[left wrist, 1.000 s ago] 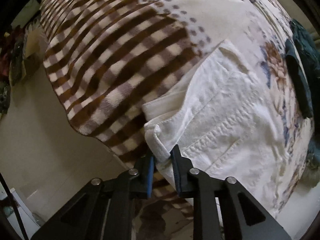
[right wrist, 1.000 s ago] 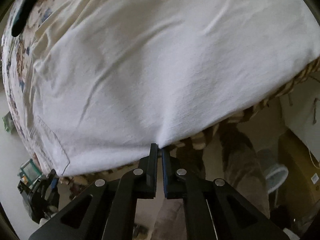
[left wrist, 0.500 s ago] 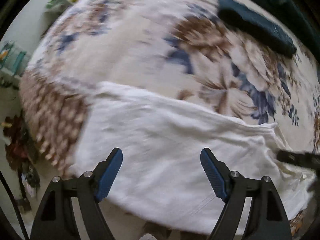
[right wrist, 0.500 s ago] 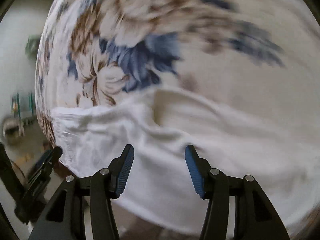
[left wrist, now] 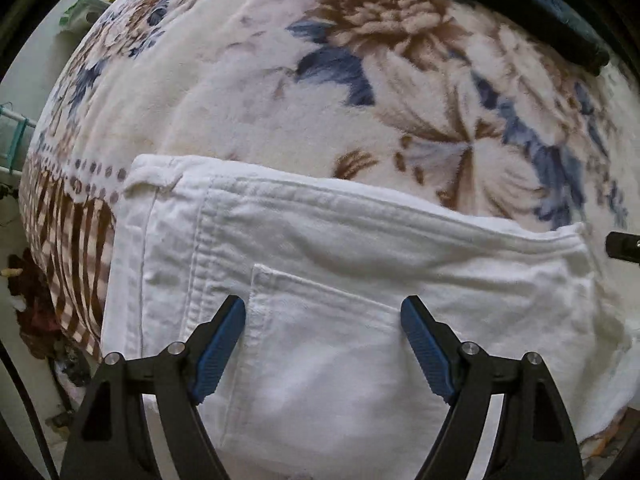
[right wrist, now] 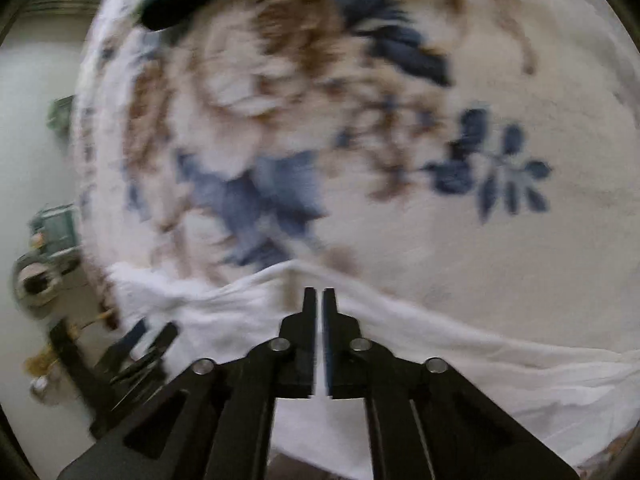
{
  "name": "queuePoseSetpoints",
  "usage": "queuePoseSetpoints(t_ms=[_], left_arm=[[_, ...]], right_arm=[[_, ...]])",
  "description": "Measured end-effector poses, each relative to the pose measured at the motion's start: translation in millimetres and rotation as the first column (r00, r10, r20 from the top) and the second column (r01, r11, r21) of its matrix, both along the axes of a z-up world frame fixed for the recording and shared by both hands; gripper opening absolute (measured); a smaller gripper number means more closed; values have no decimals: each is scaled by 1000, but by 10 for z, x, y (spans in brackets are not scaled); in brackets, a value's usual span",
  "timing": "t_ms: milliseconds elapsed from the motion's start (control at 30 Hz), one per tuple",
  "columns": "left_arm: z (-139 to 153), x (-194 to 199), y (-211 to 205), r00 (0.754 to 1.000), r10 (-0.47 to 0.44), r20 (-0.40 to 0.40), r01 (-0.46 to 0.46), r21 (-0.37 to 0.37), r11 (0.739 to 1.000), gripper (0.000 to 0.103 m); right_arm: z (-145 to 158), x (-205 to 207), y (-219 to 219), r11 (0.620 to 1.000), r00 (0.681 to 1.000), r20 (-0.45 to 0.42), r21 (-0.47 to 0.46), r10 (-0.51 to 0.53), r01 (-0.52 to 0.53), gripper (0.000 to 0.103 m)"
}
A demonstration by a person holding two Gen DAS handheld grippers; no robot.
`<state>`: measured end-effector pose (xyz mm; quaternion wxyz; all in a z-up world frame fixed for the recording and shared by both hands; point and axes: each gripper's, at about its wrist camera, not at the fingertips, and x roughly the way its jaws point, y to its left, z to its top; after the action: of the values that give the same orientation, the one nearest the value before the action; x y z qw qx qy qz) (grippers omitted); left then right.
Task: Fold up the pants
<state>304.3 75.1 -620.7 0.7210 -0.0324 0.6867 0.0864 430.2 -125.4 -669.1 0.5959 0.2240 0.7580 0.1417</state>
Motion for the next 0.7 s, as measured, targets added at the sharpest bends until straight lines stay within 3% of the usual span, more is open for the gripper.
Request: queuePoseSetpoints(t_ms=[67, 133, 200, 267, 300, 367, 433, 500, 567, 600, 667, 700], left_arm=[[100, -5, 1, 1000, -1, 29, 1, -11, 1000, 79], [145, 13, -26, 998, -20, 53, 19, 20, 1000, 79], [145, 44, -60, 997, -45, 63, 43, 46, 998, 79], [125, 76, -69, 997, -47, 55, 45, 45, 998, 79], [102, 95, -64, 998, -44, 49, 42, 38, 998, 79], [58, 113, -71, 998, -44, 51, 41, 41, 998, 79], [-23, 143, -16, 998, -46, 53, 44, 43, 998, 79], [-83, 151, 16, 998, -44, 45, 43, 41, 998, 79], [-95, 170, 8, 998, -44, 40, 42, 43, 998, 79], [-109, 180, 11, 998, -48, 37, 46, 48, 998, 79], [-142, 171, -35, 998, -56, 29, 54, 54, 997, 79], [-163, 168, -44, 998, -62, 23, 60, 58, 996, 79]], right_arm=[[-27, -30, 93, 999, 1000, 3, 45, 29, -29, 68], [-141, -69, 272, 996, 996, -13, 12, 90, -90, 70], [-318, -102, 401, 989, 988, -56, -18, 145, -146, 67], [-317, -118, 534, 980, 979, -45, 24, 201, -200, 47], [-216, -123, 614, 968, 970, -12, 78, 242, -240, 43], [-60, -192, 675, 944, 954, 30, 140, 299, -300, 43], [-62, -300, 653, 921, 936, 15, 173, 351, -349, 43], [-154, -372, 608, 913, 922, -13, 143, 387, -381, 43], [-278, -296, 513, 935, 936, -17, 50, 352, -351, 43], [-365, -266, 454, 951, 952, -41, 81, 303, -299, 43], [-385, -195, 333, 970, 980, -31, 155, 195, -188, 16], [-353, -162, 277, 975, 988, -24, 166, 154, -148, 16]])
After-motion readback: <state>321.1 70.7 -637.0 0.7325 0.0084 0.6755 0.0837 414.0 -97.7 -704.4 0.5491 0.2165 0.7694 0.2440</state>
